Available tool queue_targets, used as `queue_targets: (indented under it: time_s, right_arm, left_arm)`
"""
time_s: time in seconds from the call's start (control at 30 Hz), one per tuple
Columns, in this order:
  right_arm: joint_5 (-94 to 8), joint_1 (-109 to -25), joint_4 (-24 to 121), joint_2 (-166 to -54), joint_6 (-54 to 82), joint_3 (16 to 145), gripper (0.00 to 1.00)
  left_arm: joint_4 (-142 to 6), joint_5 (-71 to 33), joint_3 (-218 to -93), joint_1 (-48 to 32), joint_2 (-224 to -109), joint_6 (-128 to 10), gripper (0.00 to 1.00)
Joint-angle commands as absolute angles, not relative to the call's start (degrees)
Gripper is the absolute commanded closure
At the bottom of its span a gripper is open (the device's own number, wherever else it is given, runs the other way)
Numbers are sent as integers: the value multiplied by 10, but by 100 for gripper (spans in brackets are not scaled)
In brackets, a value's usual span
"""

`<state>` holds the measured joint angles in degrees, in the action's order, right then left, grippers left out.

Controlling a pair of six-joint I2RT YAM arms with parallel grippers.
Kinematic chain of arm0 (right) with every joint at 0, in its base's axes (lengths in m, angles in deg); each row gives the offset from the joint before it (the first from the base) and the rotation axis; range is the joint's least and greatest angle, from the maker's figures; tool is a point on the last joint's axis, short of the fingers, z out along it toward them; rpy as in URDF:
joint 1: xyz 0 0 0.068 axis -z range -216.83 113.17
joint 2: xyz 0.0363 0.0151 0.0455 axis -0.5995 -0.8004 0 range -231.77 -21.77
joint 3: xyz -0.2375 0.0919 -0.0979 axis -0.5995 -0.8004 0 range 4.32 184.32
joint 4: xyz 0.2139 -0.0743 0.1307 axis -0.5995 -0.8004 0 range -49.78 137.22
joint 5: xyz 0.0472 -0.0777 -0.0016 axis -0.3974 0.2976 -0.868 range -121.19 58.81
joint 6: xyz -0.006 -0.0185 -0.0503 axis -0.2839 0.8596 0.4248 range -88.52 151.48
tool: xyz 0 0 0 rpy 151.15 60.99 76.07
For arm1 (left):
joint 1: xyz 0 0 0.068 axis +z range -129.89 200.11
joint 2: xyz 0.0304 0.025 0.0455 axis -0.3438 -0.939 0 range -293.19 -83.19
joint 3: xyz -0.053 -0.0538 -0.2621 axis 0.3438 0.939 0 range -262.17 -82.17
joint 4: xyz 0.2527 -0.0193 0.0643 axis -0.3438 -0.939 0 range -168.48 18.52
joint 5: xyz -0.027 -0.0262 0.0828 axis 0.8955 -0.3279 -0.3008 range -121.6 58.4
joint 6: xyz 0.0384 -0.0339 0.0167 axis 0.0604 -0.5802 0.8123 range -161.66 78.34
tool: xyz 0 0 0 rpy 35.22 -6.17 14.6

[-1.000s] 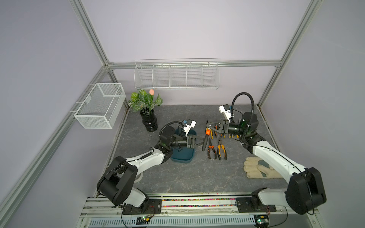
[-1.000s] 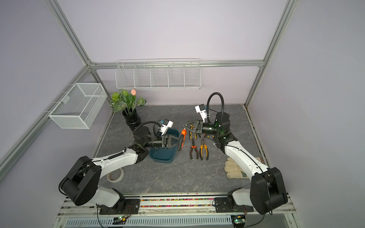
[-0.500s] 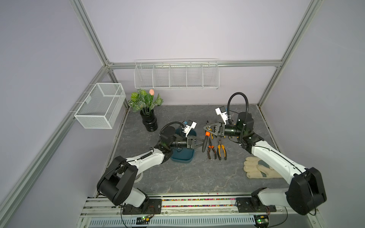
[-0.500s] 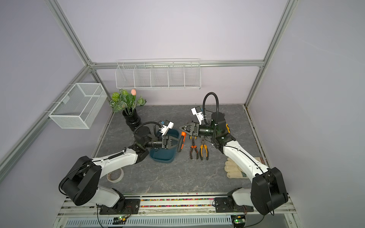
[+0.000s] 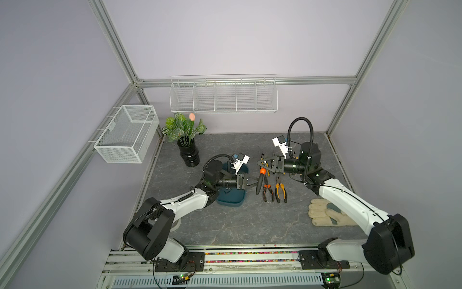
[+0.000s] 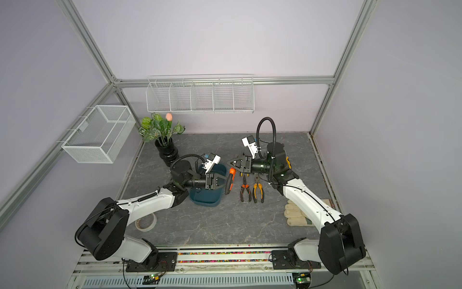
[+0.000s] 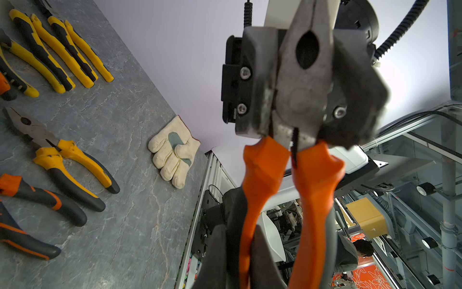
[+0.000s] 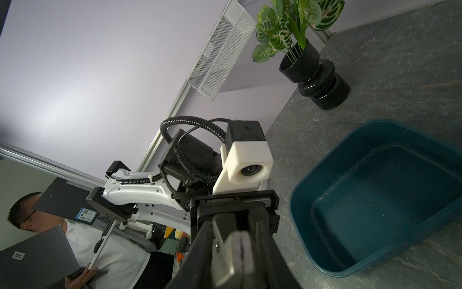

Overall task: Take the pliers out of the storage box
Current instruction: Pick up the pliers from the storage box, then place the pliers at the center of the board.

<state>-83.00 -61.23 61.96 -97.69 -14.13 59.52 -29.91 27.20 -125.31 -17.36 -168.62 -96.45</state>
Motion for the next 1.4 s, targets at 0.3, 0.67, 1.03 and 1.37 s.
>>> queue_targets:
  time_s: [0.3, 0.67, 1.03, 1.37]
  right_arm:
    - [-744, -615, 396, -934, 15, 672, 94]
    - [-476, -589, 10, -945, 178, 839, 94]
    - [-332, -518, 11, -1037, 182, 725, 93]
    - [-280, -505, 58, -1167, 188, 734, 94]
  left_arm:
    - [-511, 219, -1304, -176, -1644, -837, 50]
    - [-809, 23, -1362, -159, -1639, -695, 54]
    - [-865, -55, -1371, -159, -1649, -672, 53]
    - [-848, -43, -1353, -159, -1647, -675, 58]
